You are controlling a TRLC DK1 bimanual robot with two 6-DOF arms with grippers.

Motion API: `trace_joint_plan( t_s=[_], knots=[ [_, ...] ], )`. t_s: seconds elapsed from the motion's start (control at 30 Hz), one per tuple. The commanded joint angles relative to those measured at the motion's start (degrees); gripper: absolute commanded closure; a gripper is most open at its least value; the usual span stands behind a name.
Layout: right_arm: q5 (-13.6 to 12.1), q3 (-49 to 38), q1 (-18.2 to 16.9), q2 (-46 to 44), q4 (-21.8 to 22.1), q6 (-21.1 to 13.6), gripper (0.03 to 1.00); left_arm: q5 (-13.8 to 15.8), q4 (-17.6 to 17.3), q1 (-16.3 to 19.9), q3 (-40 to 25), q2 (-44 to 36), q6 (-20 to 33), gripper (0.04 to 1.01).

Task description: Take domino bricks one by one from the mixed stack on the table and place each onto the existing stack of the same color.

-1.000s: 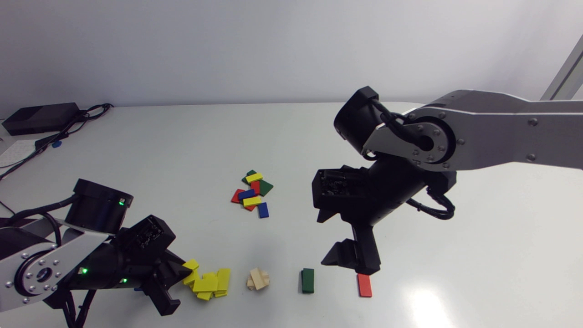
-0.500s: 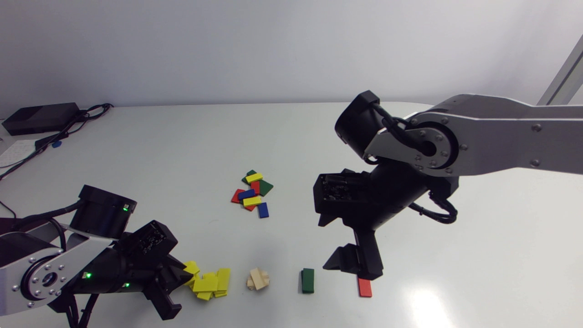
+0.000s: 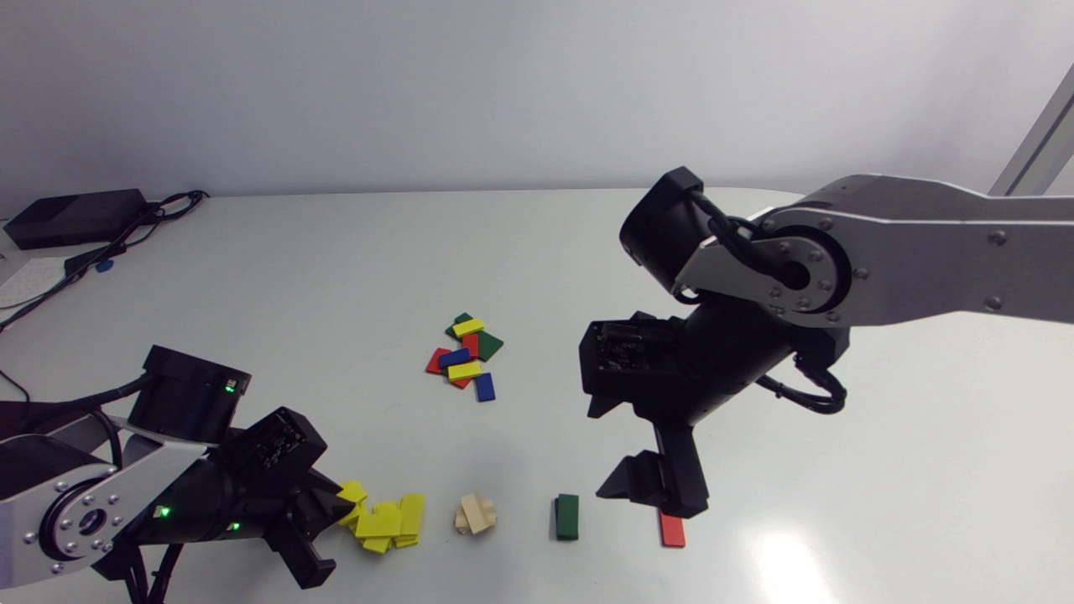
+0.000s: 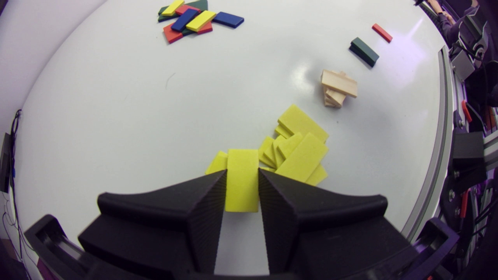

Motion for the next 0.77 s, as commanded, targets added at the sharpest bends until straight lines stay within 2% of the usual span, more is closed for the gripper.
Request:
trace_joint_plan(
  t_s=[0.0,0.13,0.47,0.57,0.73],
  knots=[
    [-0.36,-1.71,0.51,-0.81,0.19,0.95,0.07,-0.66,0.44,-0.29,-1.48,-0.6,-1.49,0.774],
    [-0.36,-1.44,0.51,-0.81,0.02,0.68,0.07,-0.84,0.44,-0.29,-1.48,-0.6,-1.49,0.754],
    [-0.27,-1.35,0.51,-0.46,0.02,0.86,0.07,-0.84,0.44,-0.64,-1.39,-0.86,-1.49,0.497],
    [-0.27,-1.27,0.51,-0.46,0.02,0.95,0.07,-0.84,0.35,-0.64,-1.21,-2.18,-1.76,0.489],
    [-0.27,-0.74,0.68,-0.46,-0.16,1.12,0.07,-0.84,-5.27,-0.12,3.71,-8.6,-1.85,0.397]
  ],
)
